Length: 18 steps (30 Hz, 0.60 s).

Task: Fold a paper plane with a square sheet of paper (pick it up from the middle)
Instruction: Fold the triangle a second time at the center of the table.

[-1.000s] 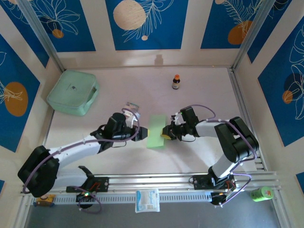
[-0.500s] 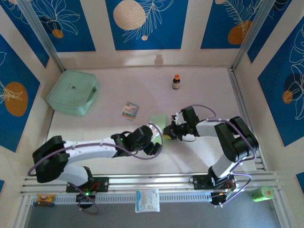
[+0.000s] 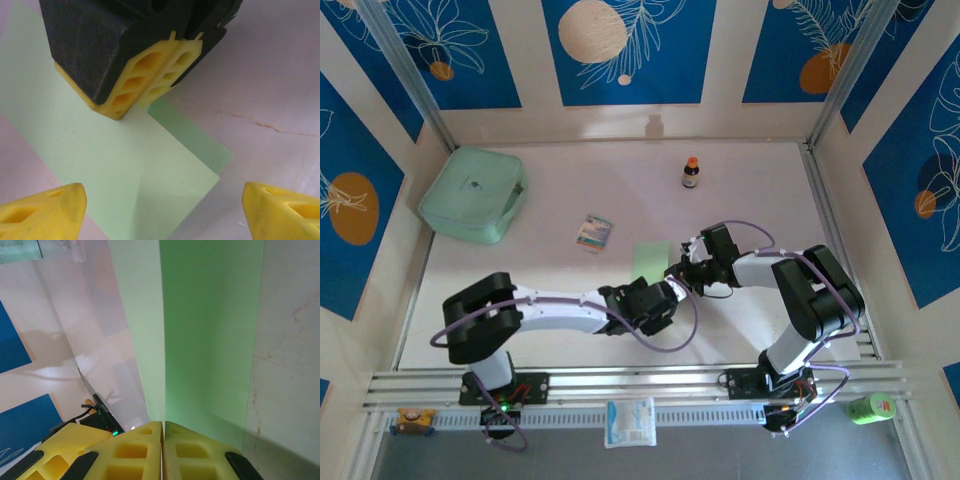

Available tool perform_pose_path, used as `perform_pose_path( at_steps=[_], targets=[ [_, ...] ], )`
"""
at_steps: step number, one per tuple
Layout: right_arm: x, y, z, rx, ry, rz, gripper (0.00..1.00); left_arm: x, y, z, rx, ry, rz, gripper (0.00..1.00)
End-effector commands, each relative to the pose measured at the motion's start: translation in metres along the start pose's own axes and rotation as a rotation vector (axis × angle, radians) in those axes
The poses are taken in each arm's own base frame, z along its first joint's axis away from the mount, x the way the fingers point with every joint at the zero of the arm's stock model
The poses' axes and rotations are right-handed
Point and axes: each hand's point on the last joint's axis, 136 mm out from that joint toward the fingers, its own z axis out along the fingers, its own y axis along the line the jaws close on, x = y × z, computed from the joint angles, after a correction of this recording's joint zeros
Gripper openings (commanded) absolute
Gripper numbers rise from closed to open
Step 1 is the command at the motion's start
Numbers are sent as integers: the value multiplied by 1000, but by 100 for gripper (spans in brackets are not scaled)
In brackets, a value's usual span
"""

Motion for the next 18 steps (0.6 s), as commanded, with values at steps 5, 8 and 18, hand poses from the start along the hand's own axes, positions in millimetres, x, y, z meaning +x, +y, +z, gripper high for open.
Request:
perform_pose_path(
  at_steps=[5,8,18],
  targets=[
    [-1,10,-4,-20,8,-16,9,-1,1,3,-50,26,57,68],
    [-1,9,-5,-16,8,-14,9,0,1,2,-47,27,56,55],
    [-1,8,-11,-4,-17,-13,15,-4,-2,-3,-18,1,26,6]
  ],
)
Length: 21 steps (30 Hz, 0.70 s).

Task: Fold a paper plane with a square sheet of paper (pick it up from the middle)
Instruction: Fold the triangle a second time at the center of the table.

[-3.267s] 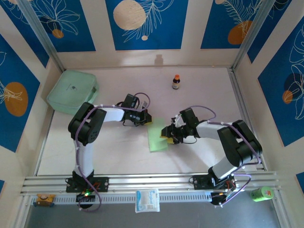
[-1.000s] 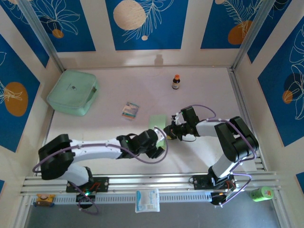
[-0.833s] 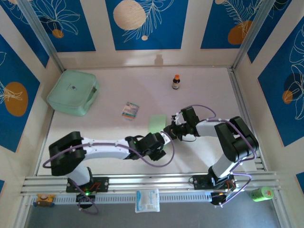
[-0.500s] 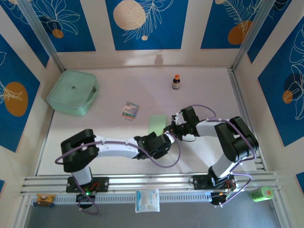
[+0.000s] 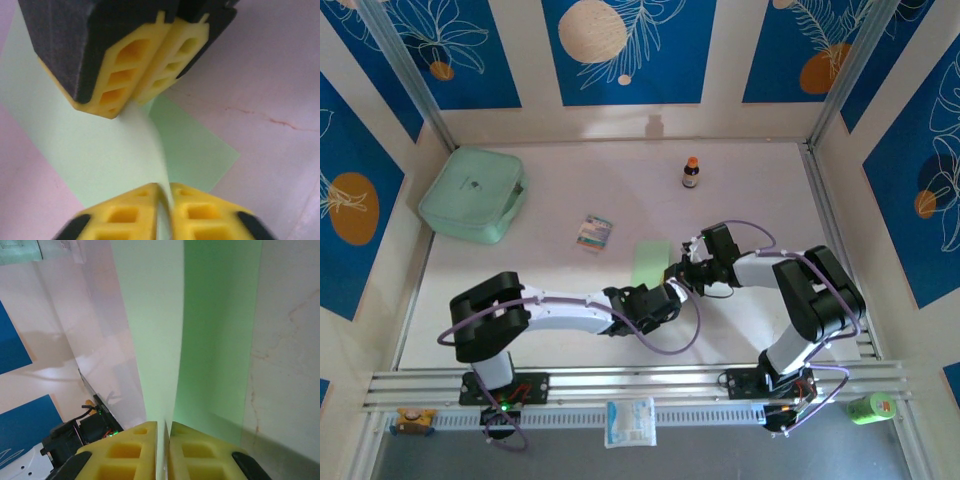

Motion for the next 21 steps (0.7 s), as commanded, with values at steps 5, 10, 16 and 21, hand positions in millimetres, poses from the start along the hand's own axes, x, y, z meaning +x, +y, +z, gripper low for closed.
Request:
perform_pose_path(
  at_steps=[5,10,16,21],
  targets=[
    [-5,-2,-28,54,-102,0,23,-17,-9,-10,118,-43,-123,0],
    [-12,-18,-62,133,-241,40,29,-30,-13,-9,306,-62,-325,0],
    [-13,-25,-95,159,-368,60,28,-48,-16,-5,475,-67,-512,0],
    [-7,-17,-93,77,-398,5,26,-53,-11,-2,555,-85,-628,0]
  ],
)
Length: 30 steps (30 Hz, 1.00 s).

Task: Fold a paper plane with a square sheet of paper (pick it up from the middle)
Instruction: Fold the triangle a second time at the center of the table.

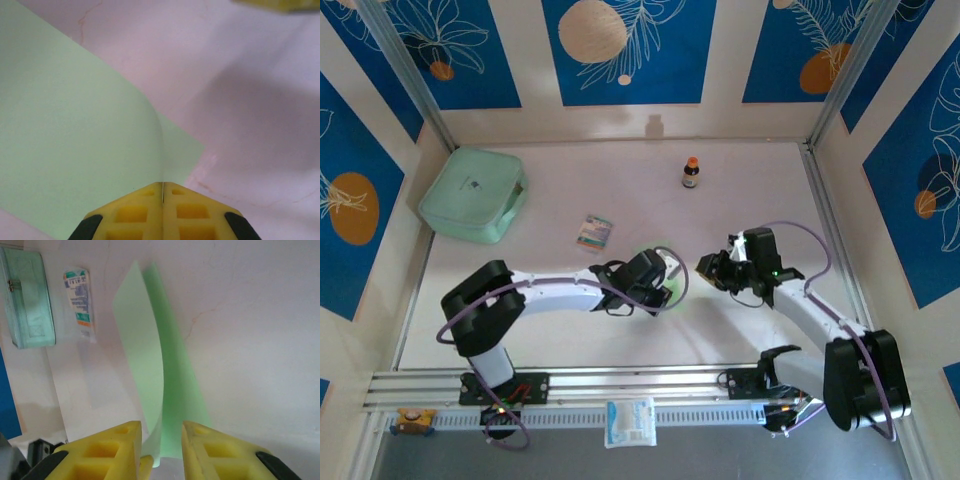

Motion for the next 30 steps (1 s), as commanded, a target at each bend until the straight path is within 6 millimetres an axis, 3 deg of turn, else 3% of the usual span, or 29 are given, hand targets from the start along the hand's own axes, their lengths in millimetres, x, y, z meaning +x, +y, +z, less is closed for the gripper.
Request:
perform_pose_path(
  at_steps=[1,10,18,30],
  targets=[
    [10,-3,3,-28,19,2,25,-10,-15,1,143,-25,-112,0],
    [43,4,27,-47,193,-8,11,-10,-8,1,175,-21,-167,0],
    [49,0,45,-9,242,-9,7,-8,-7,2,176,-16,-168,0],
    [56,-35,57,115,268,42,5,-5,-4,7,175,-6,-173,7]
  ],
)
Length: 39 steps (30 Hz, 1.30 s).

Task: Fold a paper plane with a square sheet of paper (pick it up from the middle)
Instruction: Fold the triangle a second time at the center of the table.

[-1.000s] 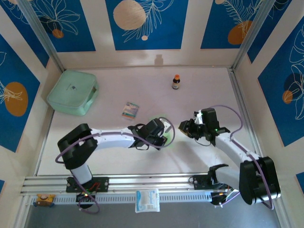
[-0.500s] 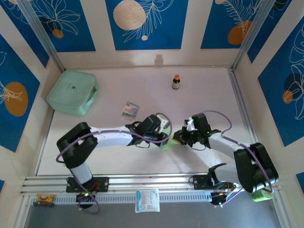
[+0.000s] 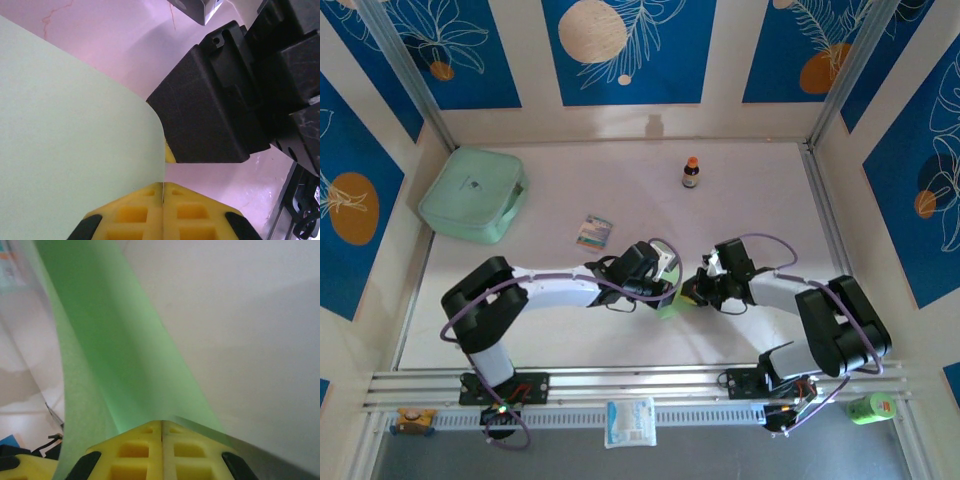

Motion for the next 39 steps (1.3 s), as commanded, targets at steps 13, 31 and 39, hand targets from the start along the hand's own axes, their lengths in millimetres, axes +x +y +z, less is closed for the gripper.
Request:
perform_pose_path(
  at_steps=[13,31,39],
  targets=[
    [6,-18,4,66,18,10,4,6,13,5,-4,24,-33,14],
    [6,-17,3,72,22,4,3,2,12,0,13,-4,-43,22],
    [6,-17,2,72,23,3,3,8,25,1,-17,21,-69,5]
  ],
)
